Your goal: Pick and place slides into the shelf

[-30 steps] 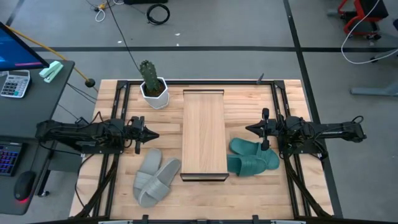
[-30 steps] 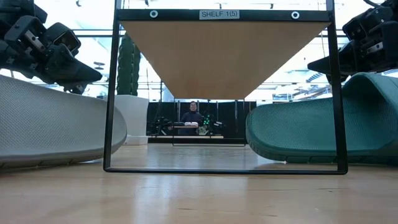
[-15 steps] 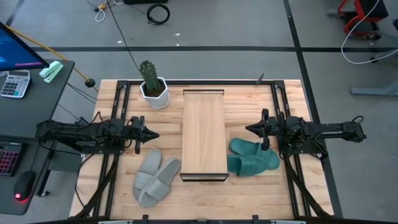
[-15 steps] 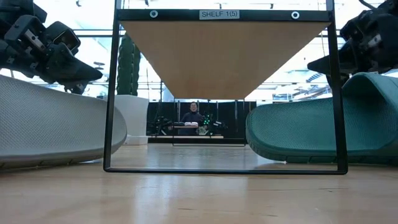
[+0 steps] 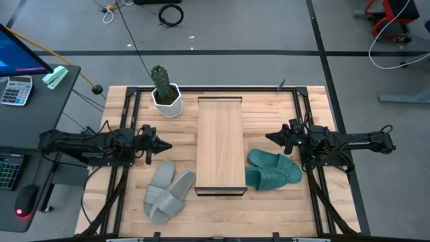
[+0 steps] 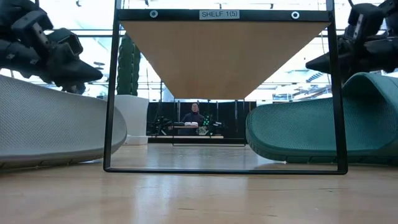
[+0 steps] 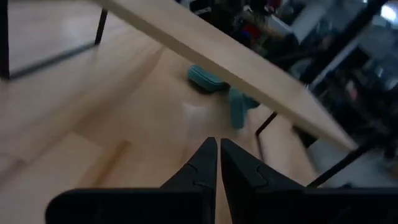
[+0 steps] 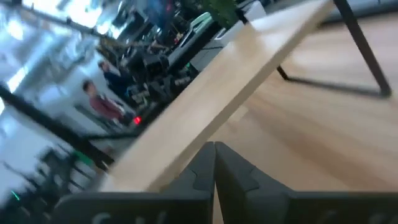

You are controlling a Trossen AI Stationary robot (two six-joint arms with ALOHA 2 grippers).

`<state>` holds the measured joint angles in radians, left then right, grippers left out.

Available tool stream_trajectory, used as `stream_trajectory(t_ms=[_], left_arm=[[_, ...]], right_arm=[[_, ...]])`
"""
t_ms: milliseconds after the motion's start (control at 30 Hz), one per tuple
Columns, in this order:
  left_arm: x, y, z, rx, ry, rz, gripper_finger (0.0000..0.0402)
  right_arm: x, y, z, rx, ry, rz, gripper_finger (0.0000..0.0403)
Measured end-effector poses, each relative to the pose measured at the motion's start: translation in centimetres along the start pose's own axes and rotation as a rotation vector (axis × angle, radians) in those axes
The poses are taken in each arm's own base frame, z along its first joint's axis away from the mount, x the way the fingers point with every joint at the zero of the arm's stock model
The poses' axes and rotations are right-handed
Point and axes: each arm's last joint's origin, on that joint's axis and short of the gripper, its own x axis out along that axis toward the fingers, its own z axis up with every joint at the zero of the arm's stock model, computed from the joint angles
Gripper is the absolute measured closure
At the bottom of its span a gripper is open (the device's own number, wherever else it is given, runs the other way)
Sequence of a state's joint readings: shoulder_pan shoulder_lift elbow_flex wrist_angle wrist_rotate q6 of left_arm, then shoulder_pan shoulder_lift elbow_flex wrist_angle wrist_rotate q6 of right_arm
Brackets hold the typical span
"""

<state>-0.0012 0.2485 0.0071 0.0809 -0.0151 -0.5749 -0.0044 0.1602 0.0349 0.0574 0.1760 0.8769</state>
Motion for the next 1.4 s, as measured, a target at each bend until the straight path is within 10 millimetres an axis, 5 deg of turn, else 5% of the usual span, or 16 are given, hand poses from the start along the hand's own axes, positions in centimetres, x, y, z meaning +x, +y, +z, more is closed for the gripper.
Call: stream_trajectory(t_ms=[167,700,1400], left_arm=[[0.0,-0.4,0.6,-0.121,-0.063,-0.041,0.0382],[-0.6,-3.8,5.6,-0.239,-0.235,-0.165,0.0384],[1.2,-11.3,11.1,-0.272,0.33,-0.148,0.0273]], right_arm=[[0.0,-0.1,0.1,0.21,-0.046,-0.031,0.0386],[0.0,-0.2,0.3,0.375,-0.101,-0.054,0.0386],[0.0,0.0,0.0,0.376,-0.013,-0.007,0.0386]])
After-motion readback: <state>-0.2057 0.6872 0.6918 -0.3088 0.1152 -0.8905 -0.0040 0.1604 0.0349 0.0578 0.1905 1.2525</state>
